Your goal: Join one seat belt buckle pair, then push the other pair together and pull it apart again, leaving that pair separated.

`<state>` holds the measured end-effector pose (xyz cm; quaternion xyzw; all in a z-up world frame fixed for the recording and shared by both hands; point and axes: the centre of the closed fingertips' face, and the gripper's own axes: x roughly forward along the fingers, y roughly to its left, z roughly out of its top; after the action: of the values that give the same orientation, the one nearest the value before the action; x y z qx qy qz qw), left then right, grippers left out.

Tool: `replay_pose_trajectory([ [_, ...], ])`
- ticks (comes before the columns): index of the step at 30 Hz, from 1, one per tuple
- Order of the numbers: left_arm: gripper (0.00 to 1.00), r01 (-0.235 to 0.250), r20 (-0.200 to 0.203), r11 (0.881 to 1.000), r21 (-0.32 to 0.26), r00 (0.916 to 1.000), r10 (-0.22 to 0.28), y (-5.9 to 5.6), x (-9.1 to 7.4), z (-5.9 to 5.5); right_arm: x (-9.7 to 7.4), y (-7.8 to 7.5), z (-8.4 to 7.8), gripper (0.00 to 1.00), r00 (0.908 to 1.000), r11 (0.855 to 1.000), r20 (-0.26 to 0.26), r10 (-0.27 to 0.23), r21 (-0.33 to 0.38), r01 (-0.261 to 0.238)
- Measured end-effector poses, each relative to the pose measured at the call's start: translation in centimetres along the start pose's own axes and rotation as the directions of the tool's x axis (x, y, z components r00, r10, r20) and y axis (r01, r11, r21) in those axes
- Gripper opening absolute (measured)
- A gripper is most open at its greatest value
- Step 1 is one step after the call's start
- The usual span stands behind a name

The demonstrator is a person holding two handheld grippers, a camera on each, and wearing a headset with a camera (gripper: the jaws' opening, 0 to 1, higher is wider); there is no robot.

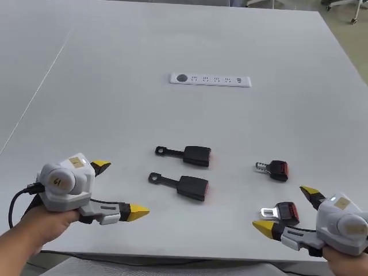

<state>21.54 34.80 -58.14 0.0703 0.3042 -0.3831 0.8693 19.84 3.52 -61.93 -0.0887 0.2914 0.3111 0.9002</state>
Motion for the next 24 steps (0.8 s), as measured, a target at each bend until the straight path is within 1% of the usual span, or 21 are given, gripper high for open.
replay_pose_trajectory([
  [4, 0.98, 0.013, 0.001, 1.0, 0.009, 0.9999, -0.013, -0.3, 0.8, 0.6, -0.1, -0.2, 0.0, 0.96, 1.0, 1.0, 0.002, 0.008, -0.003, -0.008],
  [8, 0.97, 0.027, -0.002, 1.0, 0.016, 0.9996, -0.027, -0.8, 1.5, 0.9, -0.2, -0.4, -0.5, 0.96, 0.9998, 1.0, -0.005, 0.02, -0.003, -0.02],
  [14, 0.97, 0.038, -0.015, 0.999, 0.02, 0.9992, -0.037, -1.3, 2.4, 1.0, -0.2, -0.8, -1.4, 0.96, 0.9989, 0.999, -0.026, 0.038, 0.0, -0.038],
  [19, 0.97, 0.047, -0.03, 0.998, 0.027, 0.9984, -0.047, -1.8, 3.3, 0.9, -0.2, -1.1, -2.0, 0.96, 0.9971, 0.998, -0.051, 0.056, -0.023, -0.057],
  [21, 0.97, 0.05, -0.044, 0.998, 0.039, 0.9979, -0.049, -1.9, 3.6, 0.8, -0.1, -1.3, -2.2, 0.95, 0.9956, 0.997, -0.067, 0.065, -0.048, -0.068],
  [24, 0.96, 0.061, -0.046, 0.997, 0.042, 0.9972, -0.059, -2.2, 4.1, 1.1, 0.0, -1.4, -2.4, 0.95, 0.9929, 0.994, -0.076, 0.091, -0.048, -0.095],
])
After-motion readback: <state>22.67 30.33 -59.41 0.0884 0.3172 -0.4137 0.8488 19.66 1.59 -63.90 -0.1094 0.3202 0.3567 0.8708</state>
